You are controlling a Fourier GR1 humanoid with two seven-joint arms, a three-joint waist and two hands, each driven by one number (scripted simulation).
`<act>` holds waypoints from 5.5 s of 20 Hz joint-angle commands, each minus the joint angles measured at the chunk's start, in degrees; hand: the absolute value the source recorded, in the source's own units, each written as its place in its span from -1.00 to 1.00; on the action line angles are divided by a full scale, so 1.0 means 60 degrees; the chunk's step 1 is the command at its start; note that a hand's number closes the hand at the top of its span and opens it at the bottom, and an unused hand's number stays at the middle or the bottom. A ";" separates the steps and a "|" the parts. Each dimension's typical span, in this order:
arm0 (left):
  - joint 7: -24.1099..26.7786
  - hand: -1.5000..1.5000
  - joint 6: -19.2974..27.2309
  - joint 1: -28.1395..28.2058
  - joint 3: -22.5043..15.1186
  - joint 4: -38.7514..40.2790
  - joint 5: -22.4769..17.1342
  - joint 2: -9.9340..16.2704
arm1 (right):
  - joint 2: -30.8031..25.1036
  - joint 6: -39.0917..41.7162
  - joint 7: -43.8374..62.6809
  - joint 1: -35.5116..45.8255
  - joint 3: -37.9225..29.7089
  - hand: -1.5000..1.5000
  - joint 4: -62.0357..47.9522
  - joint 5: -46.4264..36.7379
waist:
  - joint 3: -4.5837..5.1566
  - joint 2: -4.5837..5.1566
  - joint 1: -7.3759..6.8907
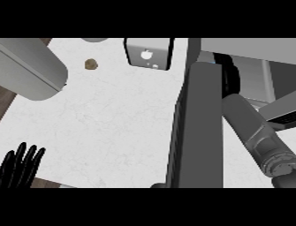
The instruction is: Pick up the milk, place it into the microwave and close the microwave
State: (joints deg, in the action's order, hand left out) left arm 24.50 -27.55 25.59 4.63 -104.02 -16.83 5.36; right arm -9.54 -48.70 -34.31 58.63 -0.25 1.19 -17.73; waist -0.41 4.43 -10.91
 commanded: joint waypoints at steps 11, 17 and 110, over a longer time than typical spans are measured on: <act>0.0029 -1.00 0.0062 -0.0007 -0.0048 0.0083 0.0151 -0.0080 | 0.0613 0.2860 -0.1510 -0.0412 -0.1287 -1.00 0.0998 0.1342 | -0.0011 -0.0198 0.0659; 0.0214 -1.00 0.0058 0.0006 -0.0021 0.0064 0.0176 -0.0152 | 0.0857 0.4500 -0.2665 -0.1255 -0.1938 -1.00 0.1118 0.2055 | 0.0001 -0.0282 0.0919; -0.1366 1.00 0.6957 -0.9295 -1.0282 0.7574 0.0089 -0.0877 | -0.3247 1.2805 -0.2699 -0.7666 -0.1354 -1.00 0.7602 0.5460 | 0.0131 -0.0483 0.3666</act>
State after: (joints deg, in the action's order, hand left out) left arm 16.13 12.10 -27.46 -54.80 -56.87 -12.74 1.89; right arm -29.15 21.82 -48.70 11.71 -9.43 45.14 14.02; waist 0.21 1.37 9.08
